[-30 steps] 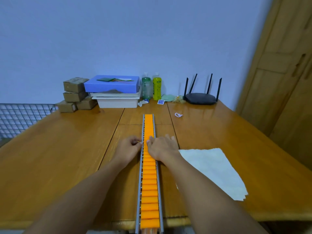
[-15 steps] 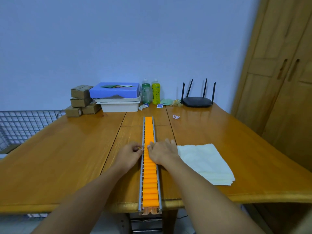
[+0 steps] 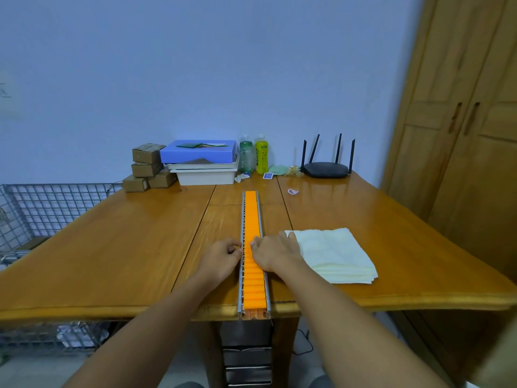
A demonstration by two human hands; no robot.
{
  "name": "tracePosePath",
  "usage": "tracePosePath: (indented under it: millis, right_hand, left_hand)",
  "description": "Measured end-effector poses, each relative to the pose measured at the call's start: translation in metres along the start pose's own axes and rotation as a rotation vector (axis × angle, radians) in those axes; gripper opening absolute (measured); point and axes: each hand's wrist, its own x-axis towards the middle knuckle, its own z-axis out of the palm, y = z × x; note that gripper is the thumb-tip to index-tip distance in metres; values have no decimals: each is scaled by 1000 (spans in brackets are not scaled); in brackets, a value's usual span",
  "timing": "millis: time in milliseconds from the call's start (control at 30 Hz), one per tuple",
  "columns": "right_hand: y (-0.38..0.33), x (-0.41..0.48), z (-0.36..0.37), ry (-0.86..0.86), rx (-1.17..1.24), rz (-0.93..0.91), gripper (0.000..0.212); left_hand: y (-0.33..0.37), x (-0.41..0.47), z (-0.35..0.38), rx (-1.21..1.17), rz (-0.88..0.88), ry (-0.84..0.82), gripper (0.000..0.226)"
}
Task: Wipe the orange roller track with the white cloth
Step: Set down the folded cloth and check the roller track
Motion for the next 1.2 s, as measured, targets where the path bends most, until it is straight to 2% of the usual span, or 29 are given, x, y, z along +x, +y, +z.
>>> tracePosePath:
  millis: [800,967,1200]
  right_hand:
    - [-1,-120,-5,11,-11,5,48]
    - [-4,-145,-9,11,-55,-9,43]
    - [0,-170,-5,14,-102,-42,49]
  left_hand:
    - [27,-101,-14,97,-3,-20,32]
    - [29,-121,-17,77,-14,-60,32]
    - [31,-145,-20,27,-3,-68,26]
